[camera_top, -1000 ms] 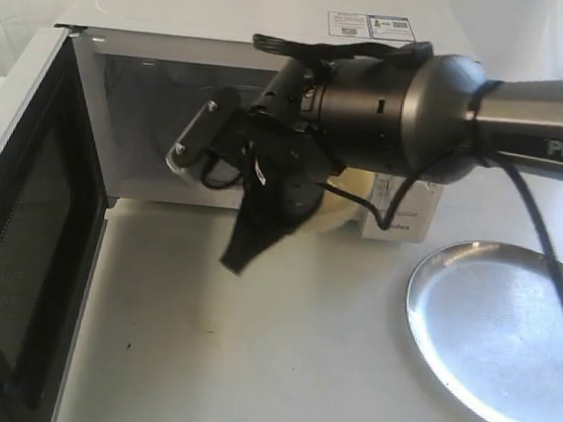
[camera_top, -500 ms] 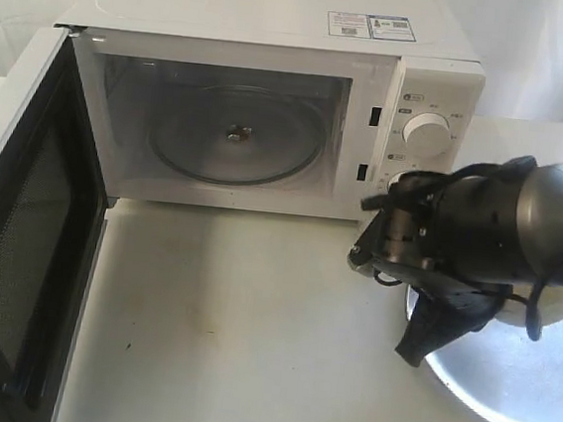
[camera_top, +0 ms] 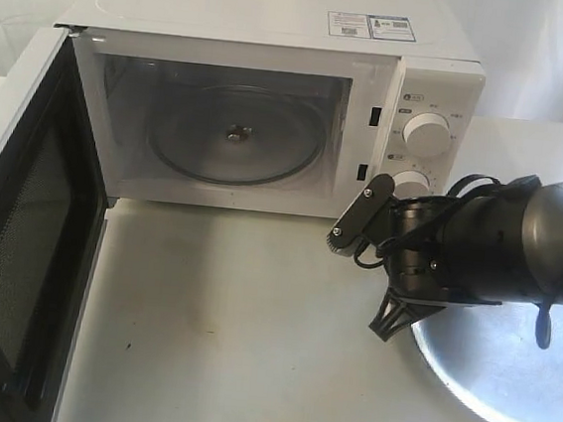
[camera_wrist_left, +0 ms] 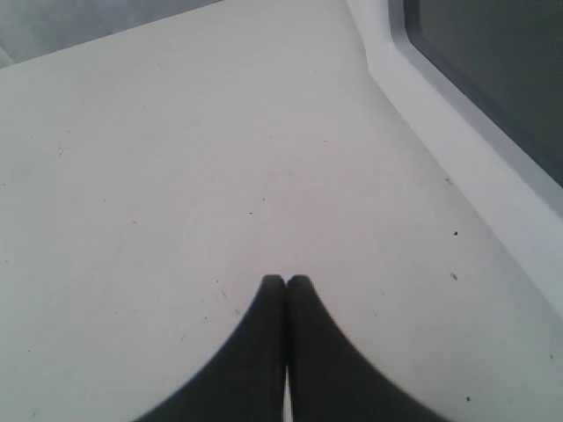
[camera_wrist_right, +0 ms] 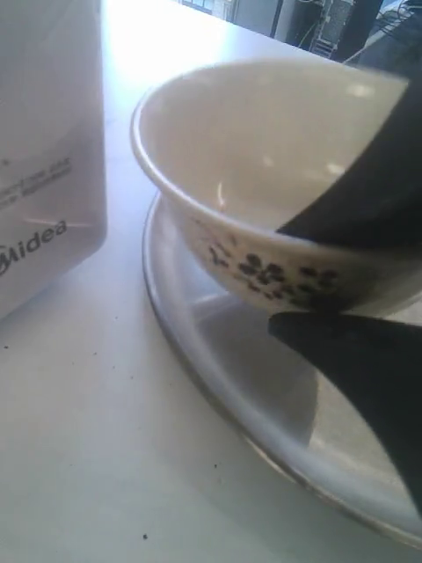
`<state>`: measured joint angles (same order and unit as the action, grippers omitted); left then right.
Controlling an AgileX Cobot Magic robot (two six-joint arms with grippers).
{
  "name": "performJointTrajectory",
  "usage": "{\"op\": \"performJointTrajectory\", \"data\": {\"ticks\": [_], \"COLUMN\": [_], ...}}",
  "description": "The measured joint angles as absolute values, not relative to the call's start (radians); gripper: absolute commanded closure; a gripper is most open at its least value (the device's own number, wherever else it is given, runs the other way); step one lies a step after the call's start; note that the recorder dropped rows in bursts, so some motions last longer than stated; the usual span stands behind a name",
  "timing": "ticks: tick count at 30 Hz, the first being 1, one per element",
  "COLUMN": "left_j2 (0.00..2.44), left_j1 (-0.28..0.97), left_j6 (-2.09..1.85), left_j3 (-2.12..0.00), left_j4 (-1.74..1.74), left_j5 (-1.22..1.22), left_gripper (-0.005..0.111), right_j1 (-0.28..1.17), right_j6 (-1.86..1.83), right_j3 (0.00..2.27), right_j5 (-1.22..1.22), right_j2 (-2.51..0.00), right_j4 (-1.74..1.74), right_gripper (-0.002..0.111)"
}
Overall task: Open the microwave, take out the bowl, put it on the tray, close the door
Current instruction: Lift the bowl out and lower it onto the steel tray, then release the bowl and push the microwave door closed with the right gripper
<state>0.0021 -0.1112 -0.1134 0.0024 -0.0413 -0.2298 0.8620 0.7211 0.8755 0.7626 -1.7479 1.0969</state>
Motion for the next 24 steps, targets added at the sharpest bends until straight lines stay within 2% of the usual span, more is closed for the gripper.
{"op": "performJointTrajectory", "data": {"ticks": [3, 6, 14, 16, 19, 21, 24], "left_j2": [0.002, 0.002, 0.002, 0.002, 0.002, 0.002, 0.002], "left_j1": [-0.111, -0.111, -0.111, -0.111, -0.111, -0.111, -0.111], "left_j6": [-0.113, -0.113, -0.113, -0.113, -0.113, -0.113, -0.113], "left_j3": [0.002, 0.002, 0.002, 0.002, 0.002, 0.002, 0.002], "left_j4": [-0.041, -0.041, -0.041, -0.041, -0.041, -0.041, -0.041], "left_j5": [-0.230, -0.230, -0.230, -0.230, -0.230, -0.230, -0.230], "left_gripper": [0.107, 0.107, 0.107, 0.107, 0.107, 0.107, 0.107], "right_j1": [0.862, 0.862, 0.877, 0.904, 0.958, 0.990, 1.028], "right_j6": [0.725, 0.730, 0.728, 0.722, 0.722, 0.713, 0.698], "right_j3": [0.875, 0.875, 0.874, 0.874, 0.879, 0.927, 1.073], "right_j5": [0.763, 0.763, 0.653, 0.524, 0.207, 0.006, -0.148], "right_j2": [-1.746, -1.744, -1.709, -1.673, -1.609, -1.582, -1.578], "right_j4": [1.100, 1.102, 1.107, 1.103, 1.125, 1.162, 1.106], "right_gripper": [0.064, 0.064, 0.090, 0.096, 0.108, 0.108, 0.108]}}
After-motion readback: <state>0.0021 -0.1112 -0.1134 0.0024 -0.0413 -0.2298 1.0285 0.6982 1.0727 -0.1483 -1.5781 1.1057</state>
